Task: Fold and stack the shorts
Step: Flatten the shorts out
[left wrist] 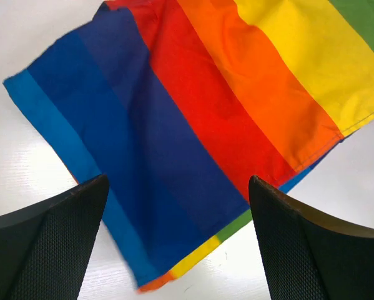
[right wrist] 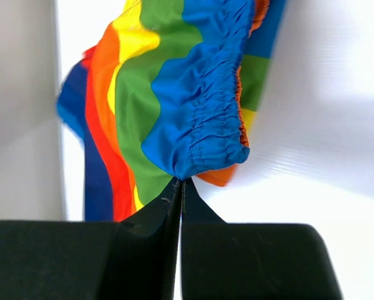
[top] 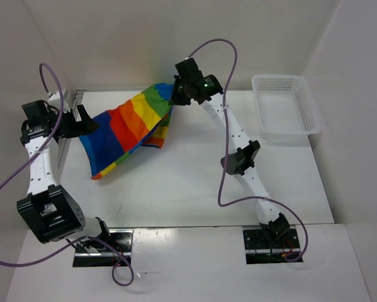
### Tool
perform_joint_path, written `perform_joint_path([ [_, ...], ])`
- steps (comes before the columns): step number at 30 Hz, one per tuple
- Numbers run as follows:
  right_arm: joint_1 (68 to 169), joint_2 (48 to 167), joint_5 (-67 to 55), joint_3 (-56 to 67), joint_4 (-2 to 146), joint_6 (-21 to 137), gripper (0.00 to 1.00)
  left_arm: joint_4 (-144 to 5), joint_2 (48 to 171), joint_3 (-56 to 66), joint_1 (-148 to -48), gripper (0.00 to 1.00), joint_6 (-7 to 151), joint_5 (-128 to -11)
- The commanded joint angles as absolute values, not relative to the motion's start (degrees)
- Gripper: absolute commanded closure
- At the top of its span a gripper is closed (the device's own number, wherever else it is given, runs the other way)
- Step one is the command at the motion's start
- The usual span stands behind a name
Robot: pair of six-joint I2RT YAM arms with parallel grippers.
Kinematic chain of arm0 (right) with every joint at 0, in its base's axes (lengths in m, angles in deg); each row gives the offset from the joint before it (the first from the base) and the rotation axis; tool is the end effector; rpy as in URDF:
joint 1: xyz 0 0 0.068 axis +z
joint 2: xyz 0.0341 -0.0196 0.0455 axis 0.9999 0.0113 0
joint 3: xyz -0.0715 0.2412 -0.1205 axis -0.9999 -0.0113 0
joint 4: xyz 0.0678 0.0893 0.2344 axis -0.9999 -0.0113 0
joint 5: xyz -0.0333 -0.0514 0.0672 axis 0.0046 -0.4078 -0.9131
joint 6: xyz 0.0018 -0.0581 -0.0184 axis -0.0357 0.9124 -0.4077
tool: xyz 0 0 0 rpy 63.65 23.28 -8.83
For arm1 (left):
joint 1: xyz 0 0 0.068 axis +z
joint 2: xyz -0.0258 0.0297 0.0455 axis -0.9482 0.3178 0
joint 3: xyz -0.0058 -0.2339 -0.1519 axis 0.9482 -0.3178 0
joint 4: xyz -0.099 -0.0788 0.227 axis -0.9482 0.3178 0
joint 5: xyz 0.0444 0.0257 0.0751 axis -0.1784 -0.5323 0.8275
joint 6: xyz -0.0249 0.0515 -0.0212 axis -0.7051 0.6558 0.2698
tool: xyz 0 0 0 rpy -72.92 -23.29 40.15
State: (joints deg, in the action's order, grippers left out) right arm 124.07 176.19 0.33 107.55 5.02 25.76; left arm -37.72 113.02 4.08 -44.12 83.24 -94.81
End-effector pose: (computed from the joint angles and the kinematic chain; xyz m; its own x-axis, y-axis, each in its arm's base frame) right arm 0.4365 0.3036 0.3415 -0.7735 0.2336 -0.5892 -0.1195 0.8592 0.4975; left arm 0.2835 0.1182 0.3380 -0.5354 -0.2811 -0.7965 0.0062 0.9417 -0.3365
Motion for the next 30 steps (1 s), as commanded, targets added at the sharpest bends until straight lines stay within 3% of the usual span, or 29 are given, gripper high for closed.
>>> perform_joint_path([
  [1,124.24,172.99,6.54,109.3,-1.86,29.76,1.0,-39.73,110.84,3.99,-44.05,0.01,83.49,-97.66],
  [6,124.24,170.71,10.41,108.78,-1.86,30.28,1.0,-39.73,110.83,3.99,-44.05,0.01,83.49,-98.71],
  [15,124.24,165.1,15.95,94.12,-1.86,29.07,1.0,-40.26,110.83,3.99,-44.05,0.01,83.49,-99.86],
  [23,126.44,161.75,20.34,90.15,-1.86,27.13,1.0,-41.31,111.88,3.46,-45.45,0.01,83.49,-101.79],
  [27,126.44,155.79,23.25,73.93,1.72,25.81,1.0,-40.79,112.93,3.46,-46.77,0.01,83.49,-101.79],
  [30,125.4,137.62,16.78,40.91,23.84,25.81,1.0,-40.78,113.46,3.99,-47.39,0.01,83.49,-101.18],
])
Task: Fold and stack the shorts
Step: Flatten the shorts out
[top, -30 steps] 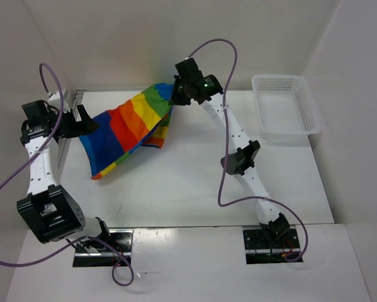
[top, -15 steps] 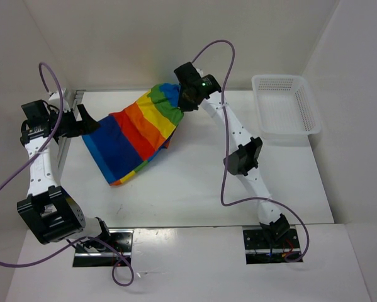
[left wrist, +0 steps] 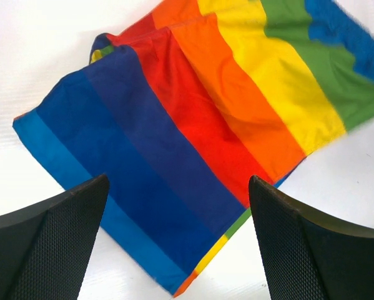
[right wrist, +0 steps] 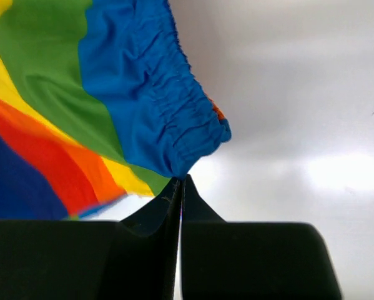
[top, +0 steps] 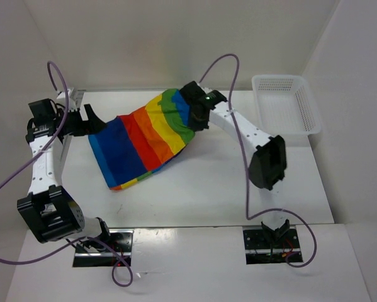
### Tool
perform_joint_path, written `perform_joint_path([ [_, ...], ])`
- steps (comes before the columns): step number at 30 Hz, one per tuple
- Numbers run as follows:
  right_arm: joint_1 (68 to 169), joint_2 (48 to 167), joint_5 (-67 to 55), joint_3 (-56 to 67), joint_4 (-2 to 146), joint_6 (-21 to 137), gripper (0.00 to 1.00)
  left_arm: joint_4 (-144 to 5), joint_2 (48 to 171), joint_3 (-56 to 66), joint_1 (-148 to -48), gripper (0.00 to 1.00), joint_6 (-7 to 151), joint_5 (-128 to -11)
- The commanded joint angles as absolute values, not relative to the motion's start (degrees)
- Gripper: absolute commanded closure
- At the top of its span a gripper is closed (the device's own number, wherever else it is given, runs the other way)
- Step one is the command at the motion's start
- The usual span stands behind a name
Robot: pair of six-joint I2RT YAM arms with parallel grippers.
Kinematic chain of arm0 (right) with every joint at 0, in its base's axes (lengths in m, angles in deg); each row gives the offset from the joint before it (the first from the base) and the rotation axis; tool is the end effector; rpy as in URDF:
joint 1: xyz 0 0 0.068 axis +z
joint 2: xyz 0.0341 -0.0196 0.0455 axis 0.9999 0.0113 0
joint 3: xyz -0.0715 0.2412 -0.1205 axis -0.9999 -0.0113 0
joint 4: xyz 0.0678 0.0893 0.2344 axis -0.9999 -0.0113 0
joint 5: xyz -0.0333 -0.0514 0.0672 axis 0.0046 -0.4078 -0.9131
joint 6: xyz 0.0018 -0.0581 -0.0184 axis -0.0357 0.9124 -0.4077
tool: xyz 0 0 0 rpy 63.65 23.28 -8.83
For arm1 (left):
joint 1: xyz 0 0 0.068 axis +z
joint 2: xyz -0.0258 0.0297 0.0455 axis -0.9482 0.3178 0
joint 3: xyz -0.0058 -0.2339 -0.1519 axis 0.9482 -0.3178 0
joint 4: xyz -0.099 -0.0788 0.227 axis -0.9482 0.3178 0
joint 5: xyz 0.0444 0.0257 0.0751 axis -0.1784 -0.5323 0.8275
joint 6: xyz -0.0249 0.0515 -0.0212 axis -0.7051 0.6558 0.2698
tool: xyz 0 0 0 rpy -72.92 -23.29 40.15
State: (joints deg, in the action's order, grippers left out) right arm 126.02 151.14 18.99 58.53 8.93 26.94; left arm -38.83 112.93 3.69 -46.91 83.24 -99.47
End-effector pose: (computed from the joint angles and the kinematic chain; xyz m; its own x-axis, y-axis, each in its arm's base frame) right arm 0.3863 0.2705 0.3123 -0.8205 0.1221 -0.5585 0.0745 0.9914 0.1073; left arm 0.2892 0.1011 0.3391 -0.5384 -0.2499 -0.8048 0.1244 0.9210 -0.3692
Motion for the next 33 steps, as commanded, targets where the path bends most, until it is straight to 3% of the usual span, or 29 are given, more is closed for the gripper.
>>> perform_joint_path([
  [1,122.6,130.44,13.79,34.65,27.64,23.63,1.0,-40.78,113.47,3.99,-47.39,0.01,83.49,-101.18],
  [2,121.88,128.37,12.28,26.93,30.81,23.61,1.0,-40.78,113.47,3.99,-47.39,0.01,83.49,-101.18],
  [5,121.87,124.32,12.09,20.29,32.15,22.99,1.0,-40.78,113.47,3.46,-47.91,0.01,83.49,-101.18],
  [14,122.4,118.85,8.83,10.17,37.25,21.33,1.0,-40.09,114.61,3.46,-50.73,0.01,83.49,-100.03],
  [33,122.4,115.16,6.64,5.24,38.31,21.32,1.0,-37.18,110.22,-9.54,-59.08,0.01,83.49,-93.18],
])
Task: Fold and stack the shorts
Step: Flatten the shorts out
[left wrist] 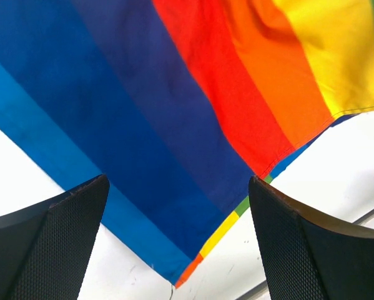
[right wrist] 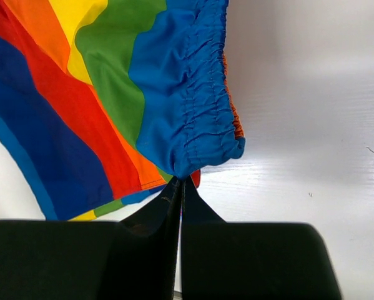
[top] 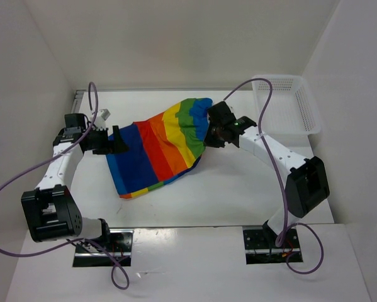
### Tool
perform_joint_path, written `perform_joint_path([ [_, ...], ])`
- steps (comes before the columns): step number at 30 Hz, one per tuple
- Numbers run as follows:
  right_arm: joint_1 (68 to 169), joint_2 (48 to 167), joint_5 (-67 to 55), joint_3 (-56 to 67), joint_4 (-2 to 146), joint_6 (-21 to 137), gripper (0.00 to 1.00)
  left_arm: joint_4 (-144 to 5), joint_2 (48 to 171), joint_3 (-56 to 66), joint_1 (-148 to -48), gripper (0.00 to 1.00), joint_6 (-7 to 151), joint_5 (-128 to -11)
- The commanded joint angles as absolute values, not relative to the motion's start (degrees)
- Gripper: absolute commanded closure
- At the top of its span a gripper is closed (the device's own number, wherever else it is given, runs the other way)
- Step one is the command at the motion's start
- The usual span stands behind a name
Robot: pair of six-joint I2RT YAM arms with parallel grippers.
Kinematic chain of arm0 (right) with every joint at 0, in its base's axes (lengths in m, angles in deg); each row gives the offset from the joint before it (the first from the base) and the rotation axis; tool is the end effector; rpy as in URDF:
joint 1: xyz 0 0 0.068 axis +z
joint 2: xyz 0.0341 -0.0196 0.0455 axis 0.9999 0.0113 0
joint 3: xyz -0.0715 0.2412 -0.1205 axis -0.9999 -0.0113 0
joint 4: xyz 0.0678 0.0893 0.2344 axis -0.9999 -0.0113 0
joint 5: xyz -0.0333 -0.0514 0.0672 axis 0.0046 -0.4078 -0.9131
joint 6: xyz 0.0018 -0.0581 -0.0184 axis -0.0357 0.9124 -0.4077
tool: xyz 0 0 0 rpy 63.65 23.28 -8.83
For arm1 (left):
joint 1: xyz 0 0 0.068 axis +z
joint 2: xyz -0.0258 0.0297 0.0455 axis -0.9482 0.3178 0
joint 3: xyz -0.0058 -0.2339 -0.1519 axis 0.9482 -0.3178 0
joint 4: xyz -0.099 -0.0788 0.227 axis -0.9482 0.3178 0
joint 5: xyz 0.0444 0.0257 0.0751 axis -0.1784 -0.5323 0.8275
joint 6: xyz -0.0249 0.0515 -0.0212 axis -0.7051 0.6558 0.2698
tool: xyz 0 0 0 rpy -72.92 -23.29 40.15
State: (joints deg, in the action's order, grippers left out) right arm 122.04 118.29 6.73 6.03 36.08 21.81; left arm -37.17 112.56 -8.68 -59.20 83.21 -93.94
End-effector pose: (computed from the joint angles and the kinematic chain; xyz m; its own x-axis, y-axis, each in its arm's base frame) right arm 0.2988 0.1868 0.2827 -0.8198 0.2838 -0.4973 0.0972 0.9249 0.3675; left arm 0.2857 0.0369 0.2654 -0.7484 -0.1670 -0.6419 0.1570 0.8957 -0.4161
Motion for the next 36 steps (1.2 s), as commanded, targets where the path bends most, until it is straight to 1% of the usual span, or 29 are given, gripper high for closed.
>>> perform_joint_path([
  [1,122.4,115.16,6.64,5.24,38.31,21.32,1.0,-36.57,109.61,-9.55,-59.08,0.01,83.49,-93.18],
  [9,122.4,113.93,5.58,4.18,38.84,22.47,1.0,-37.71,108.02,-14.29,-59.08,0.01,83.49,-92.56],
  [17,122.4,111.48,3.74,-0.47,39.54,23.61,1.0,-39.46,105.03,-18.95,-59.08,0.01,83.49,-91.42],
  [19,122.4,111.47,3.74,-0.48,39.54,24.22,1.0,-37.72,103.72,-20.26,-59.08,0.04,83.49,-92.03],
  [20,122.4,111.47,3.74,-0.48,39.02,24.83,1.0,-33.18,102.06,-20.79,-59.08,0.04,83.49,-92.03],
  [21,122.4,111.47,3.74,-0.48,39.01,24.84,1.0,-30.87,100.48,-21.49,-59.08,0.05,83.49,-88.82],
  [24,121.88,111.47,3.21,-1.0,39.01,24.84,1.0,-23.22,94.15,-23.6,-59.6,0.05,83.49,-84.49],
  [26,121.87,111.47,1.9,-1.53,40.24,24.84,1.0,-20.93,92.99,-25.36,-59.6,0.05,83.49,-83.86],
  [29,121.87,112.0,1.28,-1.53,40.24,24.84,1.0,-21.53,89.57,-30.72,-60.13,0.06,83.49,-85.09],
  [35,121.34,112.52,0.13,-1.53,40.77,25.98,1.0,-22.58,84.47,-34.41,-60.13,0.06,83.49,-85.09],
  [36,121.34,112.52,-0.48,-1.53,40.77,25.98,1.0,-23.37,83.94,-36.6,-60.13,0.06,83.49,-85.09],
])
